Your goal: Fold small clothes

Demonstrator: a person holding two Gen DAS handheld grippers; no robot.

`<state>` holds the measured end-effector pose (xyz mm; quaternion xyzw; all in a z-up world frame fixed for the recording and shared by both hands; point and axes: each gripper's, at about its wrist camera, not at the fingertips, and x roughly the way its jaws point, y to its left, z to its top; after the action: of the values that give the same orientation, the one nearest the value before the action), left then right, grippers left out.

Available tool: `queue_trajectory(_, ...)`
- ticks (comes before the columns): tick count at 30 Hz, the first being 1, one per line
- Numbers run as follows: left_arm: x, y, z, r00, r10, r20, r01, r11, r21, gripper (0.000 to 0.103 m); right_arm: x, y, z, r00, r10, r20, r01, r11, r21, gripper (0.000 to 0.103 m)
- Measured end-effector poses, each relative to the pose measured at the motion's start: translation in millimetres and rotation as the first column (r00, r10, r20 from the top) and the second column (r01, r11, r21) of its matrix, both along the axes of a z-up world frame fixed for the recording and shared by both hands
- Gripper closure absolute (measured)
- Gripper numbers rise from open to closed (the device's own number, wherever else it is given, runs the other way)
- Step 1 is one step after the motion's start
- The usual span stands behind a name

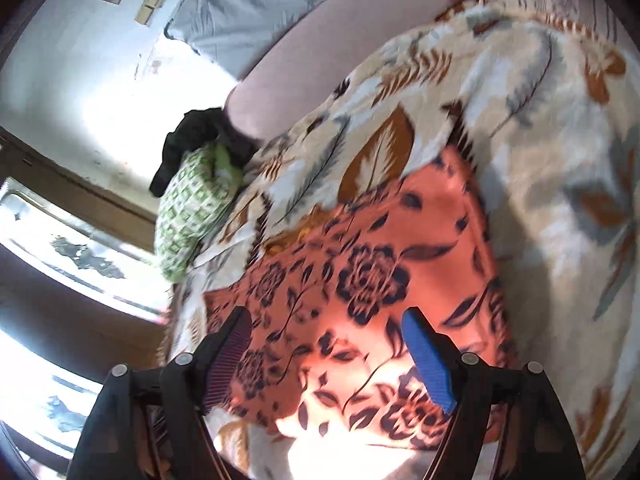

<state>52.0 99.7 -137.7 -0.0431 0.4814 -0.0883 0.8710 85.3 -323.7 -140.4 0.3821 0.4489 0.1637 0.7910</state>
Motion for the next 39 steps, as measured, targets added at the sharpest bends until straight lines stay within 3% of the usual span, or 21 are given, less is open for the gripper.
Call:
queue_trajectory(1, 4.5, 3.2, -18.7, 0.998, 0.019, -0.065, -0.018, 1.000, 0.017, 0.036, -5.1, -0.6, -19.1, 0.999, -0.020, -0.049, 0.020, 1.000, -0.011, 0.023)
queue_trajectory(3, 0.8, 1.5, -18.5, 0.999, -0.005, -0.041, 0.007, 0.999, 0.047, 0.036, -15.9, -13.4, -72.2, 0.966, -0.110, -0.232, 0.103, 0.994, -0.042, 0.028)
queue_trajectory(4, -2.5, 0.3, -7.0, 0.999, -0.008, -0.034, 0.010, 0.999, 0.048, 0.035, -24.1, -21.5, -77.9, 0.966, -0.147, -0.212, 0.154, 0.988, 0.017, 0.034)
queue_trajectory(5, -5.7, 1.9, 7.4, 1.000, -0.018, 0.001, 0.018, 1.000, 0.011, 0.035, -28.4, -24.5, -70.1, 0.967, -0.161, -0.197, 0.170, 0.985, 0.032, 0.034)
queue_trajectory(7, -7.7, 9.4, 35.1, 0.995, -0.038, 0.092, 0.043, 0.998, -0.055, 0.035, -29.6, -19.7, -47.2, 0.970, -0.159, -0.183, 0.154, 0.987, -0.040, 0.031)
queue_trajectory(10, 13.1, 35.1, 53.3, 0.994, -0.014, 0.107, 0.032, 0.986, -0.166, 0.035, -27.5, -5.3, -13.3, 0.992, -0.108, -0.067, 0.104, 0.993, -0.062, 0.029)
queue_trajectory(14, 68.2, 63.7, 46.2, 0.999, -0.006, 0.036, 0.014, 0.974, -0.228, 0.035, -23.5, 27.4, -1.6, 1.000, -0.018, -0.015, 0.016, 0.994, -0.109, 0.026)
queue_trajectory(20, 150.8, 65.3, 17.6, 0.998, -0.028, -0.051, 0.019, 0.984, -0.177, 0.037, -24.9, 51.3, -41.5, 0.994, 0.021, -0.107, -0.037, 0.987, -0.153, 0.026)
queue_trajectory(21, 162.2, 65.0, 12.7, 0.998, -0.028, -0.062, 0.016, 0.983, -0.184, 0.045, -25.2, 52.7, -47.9, 0.993, 0.023, -0.115, -0.041, 0.987, -0.154, 0.026)
queue_trajectory(22, 171.9, 65.4, 6.6, 0.997, -0.025, -0.077, 0.011, 0.985, -0.173, 0.076, -26.1, 53.1, -52.8, 0.993, 0.024, -0.118, -0.042, 0.987, -0.156, 0.026)
queue_trajectory(23, 183.4, 63.2, -2.5, 0.993, -0.020, -0.115, 0.005, 0.992, -0.127, 0.098, -27.3, 52.3, -55.8, 0.993, 0.025, -0.113, -0.042, 0.987, -0.154, 0.026)
queue_trajectory(24, 193.3, 62.1, -11.8, 0.990, 0.004, -0.141, -0.012, 0.998, -0.060, 0.100, -28.0, 51.4, -57.0, 0.994, 0.025, -0.106, -0.041, 0.988, -0.149, 0.026)
queue_trajectory(26, 206.0, 64.3, -27.0, 0.988, 0.039, -0.148, -0.036, 0.999, 0.024, 0.100, -27.3, 49.6, -59.5, 0.994, 0.028, -0.108, -0.042, 0.990, -0.134, 0.026)
queue_trajectory(31, 195.4, 69.1, -17.8, 0.992, 0.057, -0.110, -0.056, 0.998, 0.010, 0.092, -28.8, 43.2, -63.6, 0.994, 0.024, -0.109, -0.035, 0.994, -0.104, 0.026)
queue_trajectory(32, 185.3, 66.5, -8.7, 0.995, 0.044, -0.086, -0.042, 0.999, 0.024, 0.088, -29.4, 42.1, -63.1, 0.994, 0.023, -0.109, -0.034, 0.994, -0.102, 0.026)
queue_trajectory(33, 172.8, 63.6, 1.7, 0.998, 0.019, -0.062, -0.018, 1.000, 0.021, 0.078, -29.8, 42.1, -61.8, 0.994, 0.024, -0.109, -0.035, 0.994, -0.102, 0.026)
queue_trajectory(36, 119.1, 58.9, 36.5, 0.999, -0.025, 0.025, 0.026, 0.998, -0.065, 0.058, -30.5, 42.1, -53.6, 0.993, 0.016, -0.116, -0.029, 0.993, -0.110, 0.026)
queue_trajectory(37, 97.1, 55.0, 44.3, 0.998, -0.049, 0.043, 0.053, 0.994, -0.093, 0.053, -31.3, 41.7, -47.9, 0.995, 0.011, -0.104, -0.022, 0.994, -0.106, 0.026)
queue_trajectory(39, 55.4, 43.8, 52.2, 0.993, -0.094, 0.070, 0.101, 0.988, -0.118, 0.052, -31.6, 40.3, -34.1, 0.999, 0.009, -0.053, -0.012, 0.998, -0.057, 0.026)
